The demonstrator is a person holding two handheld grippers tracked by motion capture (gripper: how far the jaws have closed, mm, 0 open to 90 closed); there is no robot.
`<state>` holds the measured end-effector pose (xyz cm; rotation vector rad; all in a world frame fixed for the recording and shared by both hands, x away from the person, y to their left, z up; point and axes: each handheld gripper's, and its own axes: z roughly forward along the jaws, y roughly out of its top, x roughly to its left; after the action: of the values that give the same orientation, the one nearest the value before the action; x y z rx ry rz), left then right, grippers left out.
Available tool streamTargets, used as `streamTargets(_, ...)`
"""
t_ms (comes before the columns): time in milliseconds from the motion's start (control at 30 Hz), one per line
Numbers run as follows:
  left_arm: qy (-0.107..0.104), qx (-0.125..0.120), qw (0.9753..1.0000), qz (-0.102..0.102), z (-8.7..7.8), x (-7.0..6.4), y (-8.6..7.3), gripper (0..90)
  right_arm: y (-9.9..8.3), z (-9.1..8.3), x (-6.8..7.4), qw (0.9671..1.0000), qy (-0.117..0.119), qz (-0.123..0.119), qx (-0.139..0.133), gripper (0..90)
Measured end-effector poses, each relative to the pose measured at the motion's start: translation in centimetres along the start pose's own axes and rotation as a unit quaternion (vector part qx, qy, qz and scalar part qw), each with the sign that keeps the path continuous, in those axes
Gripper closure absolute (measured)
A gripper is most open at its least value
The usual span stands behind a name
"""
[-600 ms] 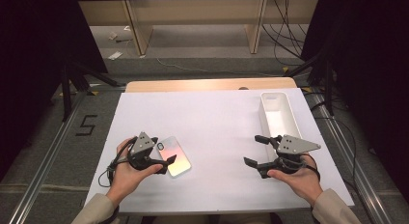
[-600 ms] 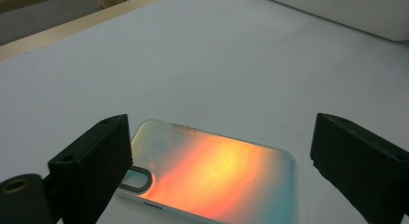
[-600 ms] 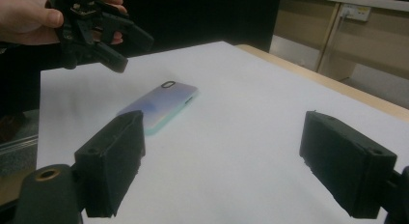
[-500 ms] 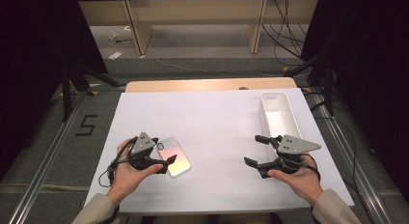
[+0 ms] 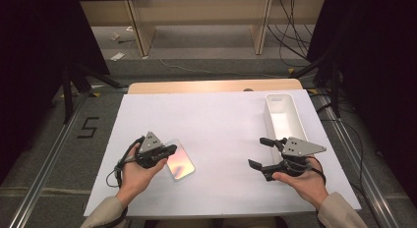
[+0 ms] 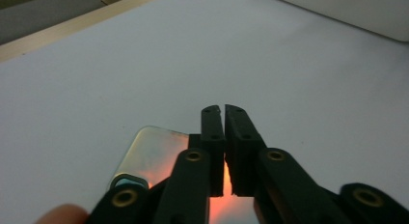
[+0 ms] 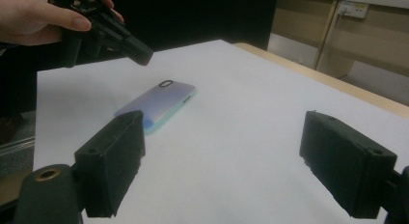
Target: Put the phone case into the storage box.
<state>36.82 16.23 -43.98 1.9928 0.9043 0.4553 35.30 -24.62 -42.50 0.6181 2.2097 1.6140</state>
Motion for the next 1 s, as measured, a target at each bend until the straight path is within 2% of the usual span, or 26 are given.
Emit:
streamTargets(33,0.000,0.000,1.0000,0.000,0.0,0.0,0.0,89.8,0.0,0.0,0.0,1.0000,0.000,0.000,0.001,16.9)
streamTargets(100,-0.014,0.025,0.9995,-0.011,1.2,-0.5,0.0,89.9,0.0,0.1,0.0,1.0000,0.000,0.001,0.001,16.9)
streamTargets(133,-0.014,0.025,0.9995,-0.011,1.2,-0.5,0.0,90.0,0.0,0.1,0.0,1.0000,0.000,0.001,0.001,16.9)
streamTargets(200,-0.019,0.040,0.9989,-0.015,2.1,-0.8,0.2,90.0,0.0,0.1,0.0,1.0000,0.001,0.002,0.002,16.9)
streamTargets(433,-0.028,0.086,0.9958,-0.009,4.8,-2.0,0.5,90.0,-0.1,0.1,0.0,1.0000,0.002,0.002,0.004,16.9)
streamTargets(667,-0.036,0.111,0.9932,-0.004,6.3,-3.1,0.4,90.0,-0.2,0.1,0.0,1.0000,0.003,0.003,0.006,16.9)
streamTargets(1000,-0.041,0.126,0.9912,0.005,7.0,-3.6,0.2,89.9,-0.2,0.1,-0.1,1.0000,0.002,0.002,0.008,16.9)
